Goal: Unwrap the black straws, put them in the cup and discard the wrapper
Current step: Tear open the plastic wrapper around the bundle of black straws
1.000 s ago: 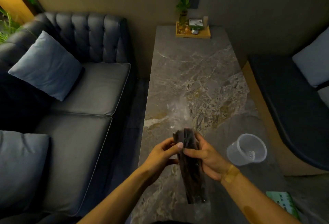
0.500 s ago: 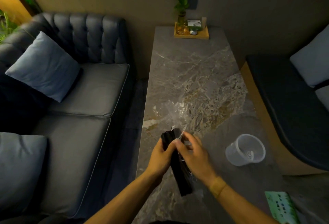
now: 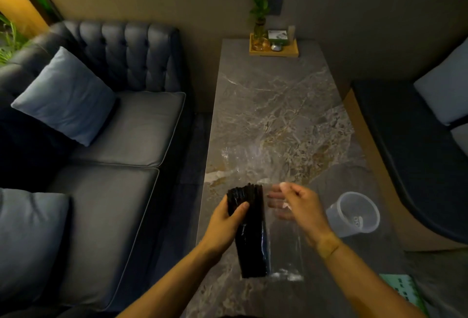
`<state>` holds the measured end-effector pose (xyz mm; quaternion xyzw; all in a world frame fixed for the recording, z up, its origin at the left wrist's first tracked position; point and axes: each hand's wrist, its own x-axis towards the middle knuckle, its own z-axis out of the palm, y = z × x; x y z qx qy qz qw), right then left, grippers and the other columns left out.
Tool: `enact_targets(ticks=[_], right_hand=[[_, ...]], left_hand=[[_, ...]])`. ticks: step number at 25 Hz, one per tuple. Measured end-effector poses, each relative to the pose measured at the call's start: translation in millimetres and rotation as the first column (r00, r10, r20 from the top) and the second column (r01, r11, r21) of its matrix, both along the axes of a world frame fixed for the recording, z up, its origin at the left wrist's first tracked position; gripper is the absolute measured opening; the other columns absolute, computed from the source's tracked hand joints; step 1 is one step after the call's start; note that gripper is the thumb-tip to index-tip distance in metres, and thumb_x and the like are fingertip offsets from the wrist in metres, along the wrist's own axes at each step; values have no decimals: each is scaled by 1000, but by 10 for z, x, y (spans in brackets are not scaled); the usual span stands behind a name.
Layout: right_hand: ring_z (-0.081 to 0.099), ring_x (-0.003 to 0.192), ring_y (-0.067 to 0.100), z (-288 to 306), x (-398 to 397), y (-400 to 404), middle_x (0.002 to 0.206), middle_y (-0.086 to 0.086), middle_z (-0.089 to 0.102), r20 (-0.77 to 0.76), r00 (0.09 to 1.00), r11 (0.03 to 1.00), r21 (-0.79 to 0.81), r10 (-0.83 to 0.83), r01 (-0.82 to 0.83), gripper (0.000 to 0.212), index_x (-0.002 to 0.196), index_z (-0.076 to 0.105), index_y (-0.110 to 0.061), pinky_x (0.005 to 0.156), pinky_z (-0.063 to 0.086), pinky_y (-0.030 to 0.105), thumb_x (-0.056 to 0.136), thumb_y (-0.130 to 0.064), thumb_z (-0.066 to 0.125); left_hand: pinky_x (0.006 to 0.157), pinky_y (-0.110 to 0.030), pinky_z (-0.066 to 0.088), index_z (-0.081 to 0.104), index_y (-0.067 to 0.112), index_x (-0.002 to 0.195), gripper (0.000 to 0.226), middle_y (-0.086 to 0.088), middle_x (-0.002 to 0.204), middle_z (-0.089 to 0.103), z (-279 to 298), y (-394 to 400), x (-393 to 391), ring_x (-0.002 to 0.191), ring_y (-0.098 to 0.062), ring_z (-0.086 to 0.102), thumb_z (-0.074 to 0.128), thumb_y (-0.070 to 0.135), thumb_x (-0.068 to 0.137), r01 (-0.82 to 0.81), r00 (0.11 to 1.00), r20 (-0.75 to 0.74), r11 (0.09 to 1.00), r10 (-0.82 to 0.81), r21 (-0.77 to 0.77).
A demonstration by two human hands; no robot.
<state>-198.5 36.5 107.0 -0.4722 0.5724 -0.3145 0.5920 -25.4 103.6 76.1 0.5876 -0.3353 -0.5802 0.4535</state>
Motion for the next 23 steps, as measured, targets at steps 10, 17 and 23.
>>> enact_targets(ticks=[10,17,23], right_hand=[[73,94,27,168,-343,-202,104,6,77,176,968,975,104,176,-196,33,114,67,-15,75,58,34,84,-30,66],[73,73,17,561,-263,-616,91,4,79,-43,917,918,14,396,-396,30,103,74,-18,58,56,23,75,-27,79],[73,77,16,462,-217,-670,81,2,78,-291,838,864,-68,462,-500,13,85,77,-15,65,60,32,76,-25,80]], left_hand=[[89,-35,57,59,22,125,28,-4,115,72,39,-83,167,107,-21,69,57,22,97,224,972,-80,973,-220,47],[96,-33,54,57,23,125,28,-3,118,69,57,-26,126,110,-16,66,57,18,97,409,911,44,912,-410,24],[99,-36,52,58,23,127,32,-6,121,69,4,-9,177,113,-20,66,59,21,95,441,897,10,896,-442,49]])
